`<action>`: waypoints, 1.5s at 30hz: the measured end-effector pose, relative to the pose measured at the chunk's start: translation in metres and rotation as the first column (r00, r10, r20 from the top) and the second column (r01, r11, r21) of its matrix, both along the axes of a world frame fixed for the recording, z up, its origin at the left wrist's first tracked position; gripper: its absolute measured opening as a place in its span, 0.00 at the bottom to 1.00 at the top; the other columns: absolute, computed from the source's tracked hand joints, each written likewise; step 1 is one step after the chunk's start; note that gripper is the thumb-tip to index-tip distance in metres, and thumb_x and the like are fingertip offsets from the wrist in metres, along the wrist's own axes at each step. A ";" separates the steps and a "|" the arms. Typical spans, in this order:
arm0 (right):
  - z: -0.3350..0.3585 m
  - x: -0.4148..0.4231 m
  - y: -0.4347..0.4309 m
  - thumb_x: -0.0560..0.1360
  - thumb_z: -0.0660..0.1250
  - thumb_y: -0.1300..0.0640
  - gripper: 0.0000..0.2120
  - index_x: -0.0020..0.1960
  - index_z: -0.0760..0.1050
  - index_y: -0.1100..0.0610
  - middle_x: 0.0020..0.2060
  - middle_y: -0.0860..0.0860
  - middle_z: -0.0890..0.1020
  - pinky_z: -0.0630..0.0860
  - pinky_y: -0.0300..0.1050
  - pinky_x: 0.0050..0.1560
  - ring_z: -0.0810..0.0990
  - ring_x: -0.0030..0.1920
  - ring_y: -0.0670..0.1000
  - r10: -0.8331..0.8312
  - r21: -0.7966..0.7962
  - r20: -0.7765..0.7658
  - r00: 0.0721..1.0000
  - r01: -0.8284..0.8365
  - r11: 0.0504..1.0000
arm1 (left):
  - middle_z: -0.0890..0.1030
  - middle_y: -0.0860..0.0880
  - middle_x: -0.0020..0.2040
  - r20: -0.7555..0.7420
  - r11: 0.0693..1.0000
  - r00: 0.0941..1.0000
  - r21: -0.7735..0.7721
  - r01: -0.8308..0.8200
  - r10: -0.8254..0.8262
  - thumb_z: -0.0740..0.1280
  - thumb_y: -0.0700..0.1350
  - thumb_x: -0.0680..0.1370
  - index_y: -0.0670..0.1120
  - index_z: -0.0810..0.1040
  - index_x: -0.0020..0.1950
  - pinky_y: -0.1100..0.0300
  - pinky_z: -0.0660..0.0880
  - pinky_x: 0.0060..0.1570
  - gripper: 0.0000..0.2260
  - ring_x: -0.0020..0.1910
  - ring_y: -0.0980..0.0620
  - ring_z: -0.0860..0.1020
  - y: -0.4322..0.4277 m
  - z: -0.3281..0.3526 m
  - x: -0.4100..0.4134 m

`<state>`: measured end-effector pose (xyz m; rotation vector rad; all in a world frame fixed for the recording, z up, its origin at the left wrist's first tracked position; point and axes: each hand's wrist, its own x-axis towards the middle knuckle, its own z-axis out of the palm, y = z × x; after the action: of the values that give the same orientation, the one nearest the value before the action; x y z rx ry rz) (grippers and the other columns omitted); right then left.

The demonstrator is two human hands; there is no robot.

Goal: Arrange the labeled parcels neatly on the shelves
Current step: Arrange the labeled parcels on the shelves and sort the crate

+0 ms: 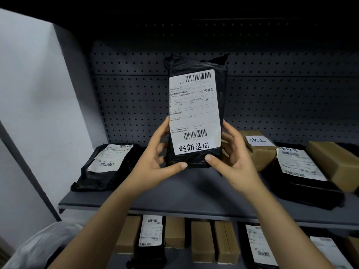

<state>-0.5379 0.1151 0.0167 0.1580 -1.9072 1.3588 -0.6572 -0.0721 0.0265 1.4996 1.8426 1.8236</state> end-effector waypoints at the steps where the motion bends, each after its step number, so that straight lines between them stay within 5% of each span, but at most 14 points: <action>1: 0.001 0.001 0.000 0.71 0.72 0.65 0.37 0.73 0.60 0.46 0.67 0.49 0.72 0.69 0.38 0.66 0.70 0.70 0.46 0.005 0.000 0.001 1.000 -0.005 1.000 | 0.69 0.68 0.69 0.001 1.000 1.000 -0.005 -0.003 0.003 0.72 0.32 0.72 0.54 0.50 0.79 0.47 0.72 0.66 0.44 0.71 0.54 0.68 0.000 0.001 0.001; 5: 0.002 0.003 0.004 0.70 0.75 0.61 0.38 0.72 0.60 0.43 0.65 0.42 0.75 0.74 0.39 0.61 0.72 0.69 0.47 0.037 -0.041 0.021 0.999 -0.036 0.998 | 0.70 0.64 0.69 0.013 1.000 1.000 -0.031 0.007 -0.006 0.72 0.33 0.72 0.54 0.48 0.79 0.44 0.71 0.66 0.45 0.71 0.54 0.69 0.002 0.001 0.004; 8: 0.001 0.006 0.007 0.67 0.76 0.55 0.38 0.71 0.62 0.40 0.65 0.41 0.76 0.78 0.31 0.46 0.74 0.67 0.49 0.045 -0.097 0.041 0.998 -0.041 0.994 | 0.67 0.62 0.72 -0.012 0.998 1.000 -0.061 -0.004 0.003 0.74 0.36 0.72 0.57 0.49 0.79 0.43 0.70 0.67 0.46 0.72 0.53 0.68 0.003 0.001 0.002; 14: -0.009 0.009 0.019 0.69 0.75 0.65 0.40 0.75 0.62 0.51 0.65 0.43 0.76 0.72 0.43 0.67 0.74 0.67 0.46 0.038 -0.147 0.048 0.998 -0.030 0.989 | 0.65 0.57 0.71 -0.294 0.970 0.951 -0.187 -0.157 0.098 0.77 0.46 0.71 0.62 0.54 0.78 0.52 0.68 0.69 0.44 0.70 0.56 0.67 -0.001 0.003 -0.009; 21: -0.015 0.013 0.035 0.66 0.77 0.63 0.39 0.72 0.64 0.49 0.65 0.43 0.75 0.71 0.36 0.64 0.74 0.65 0.42 0.003 -0.177 0.055 0.998 0.007 0.984 | 0.70 0.59 0.64 -0.509 0.891 0.807 -0.154 -0.427 0.299 0.73 0.47 0.74 0.59 0.69 0.69 0.53 0.69 0.66 0.26 0.65 0.58 0.69 0.001 -0.001 -0.013; 28: -0.025 0.032 0.045 0.69 0.74 0.66 0.38 0.74 0.64 0.50 0.68 0.45 0.73 0.70 0.30 0.59 0.73 0.65 0.38 -0.030 -0.187 0.077 0.997 0.044 0.981 | 0.75 0.52 0.59 -0.698 0.808 0.614 -0.086 -0.583 0.369 0.67 0.49 0.75 0.48 0.74 0.64 0.53 0.71 0.60 0.19 0.58 0.52 0.73 0.022 -0.009 -0.004; 33: -0.024 0.061 0.048 0.66 0.74 0.58 0.38 0.73 0.65 0.46 0.67 0.41 0.74 0.71 0.32 0.61 0.72 0.67 0.40 -0.135 -0.213 0.106 0.985 0.155 0.965 | 0.76 0.51 0.54 -0.738 0.840 0.588 -0.053 -0.541 0.332 0.63 0.50 0.73 0.48 0.75 0.62 0.49 0.72 0.55 0.18 0.54 0.48 0.75 0.051 -0.011 0.004; 37: -0.024 0.089 0.047 0.68 0.77 0.59 0.38 0.74 0.65 0.46 0.66 0.48 0.76 0.68 0.53 0.71 0.71 0.69 0.45 -0.281 -0.202 0.110 0.953 0.299 0.933 | 0.76 0.52 0.54 -0.753 0.895 0.596 -0.021 -0.445 0.279 0.65 0.50 0.74 0.48 0.75 0.61 0.53 0.68 0.55 0.17 0.54 0.49 0.74 0.076 -0.009 0.011; 45: -0.034 0.175 -0.015 0.69 0.77 0.58 0.36 0.72 0.66 0.42 0.62 0.50 0.79 0.69 0.61 0.69 0.74 0.67 0.49 -0.631 -0.246 0.177 0.755 0.655 0.714 | 0.77 0.51 0.54 -0.768 0.997 0.637 0.009 -0.083 0.060 0.66 0.50 0.73 0.48 0.76 0.60 0.52 0.68 0.54 0.16 0.54 0.49 0.72 0.106 -0.017 0.049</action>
<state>-0.3632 0.1000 -0.0175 -0.6749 -1.5594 1.1323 -0.6081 0.0338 0.0098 2.4965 2.2407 1.2121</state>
